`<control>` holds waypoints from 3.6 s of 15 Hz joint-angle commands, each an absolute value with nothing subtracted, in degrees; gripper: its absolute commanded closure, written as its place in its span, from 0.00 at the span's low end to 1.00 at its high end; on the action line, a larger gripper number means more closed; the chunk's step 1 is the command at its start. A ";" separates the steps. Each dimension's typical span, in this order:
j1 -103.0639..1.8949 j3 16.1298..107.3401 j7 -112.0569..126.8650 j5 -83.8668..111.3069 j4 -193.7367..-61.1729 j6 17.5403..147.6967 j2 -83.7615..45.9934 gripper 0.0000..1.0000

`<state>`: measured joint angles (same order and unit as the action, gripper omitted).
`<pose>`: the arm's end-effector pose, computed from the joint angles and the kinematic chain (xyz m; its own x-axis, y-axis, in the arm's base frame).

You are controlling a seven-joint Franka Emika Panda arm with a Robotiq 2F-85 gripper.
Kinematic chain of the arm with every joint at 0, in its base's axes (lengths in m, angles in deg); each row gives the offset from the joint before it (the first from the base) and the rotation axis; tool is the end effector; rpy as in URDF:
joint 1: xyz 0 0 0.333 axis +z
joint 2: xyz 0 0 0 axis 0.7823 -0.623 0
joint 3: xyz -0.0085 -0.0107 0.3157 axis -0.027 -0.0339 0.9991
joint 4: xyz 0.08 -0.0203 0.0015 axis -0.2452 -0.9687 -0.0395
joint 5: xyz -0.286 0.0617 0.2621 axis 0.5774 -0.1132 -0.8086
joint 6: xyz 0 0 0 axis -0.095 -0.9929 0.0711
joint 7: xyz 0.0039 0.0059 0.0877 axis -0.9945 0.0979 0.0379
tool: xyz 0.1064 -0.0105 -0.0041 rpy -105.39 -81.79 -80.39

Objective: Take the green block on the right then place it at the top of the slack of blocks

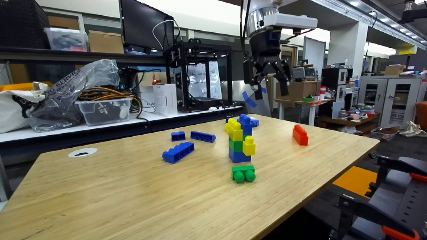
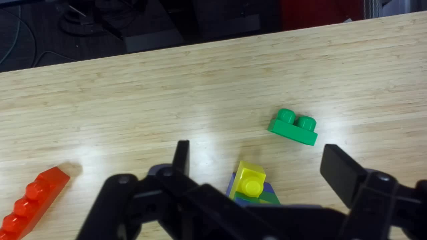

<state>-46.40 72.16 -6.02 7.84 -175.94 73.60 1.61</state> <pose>0.4384 0.0910 0.3078 0.9694 -0.1485 -0.1955 -0.1443 -0.9889 0.0352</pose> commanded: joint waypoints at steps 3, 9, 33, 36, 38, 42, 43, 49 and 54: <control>-43.77 74.25 -14.94 10.79 -174.29 80.76 -6.83 0.00; -40.01 73.11 -25.22 15.30 -172.75 87.69 -14.04 0.00; -37.66 73.13 -18.53 0.32 -177.23 101.88 -21.53 0.00; -36.23 72.04 -20.13 1.06 -178.13 106.42 -23.17 0.00; -35.08 71.10 -21.29 1.30 -178.07 109.27 -24.37 0.00; -33.26 69.66 -22.59 1.01 -177.34 112.40 -26.04 0.00; -32.84 69.33 -22.91 1.03 -177.13 112.70 -26.31 0.00; -31.49 67.68 -24.07 1.30 -175.83 112.54 -27.02 0.00; -31.34 67.15 -24.45 1.03 -174.22 111.90 -28.44 0.00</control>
<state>-32.20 68.01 -23.28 0.69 -175.74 112.06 -26.80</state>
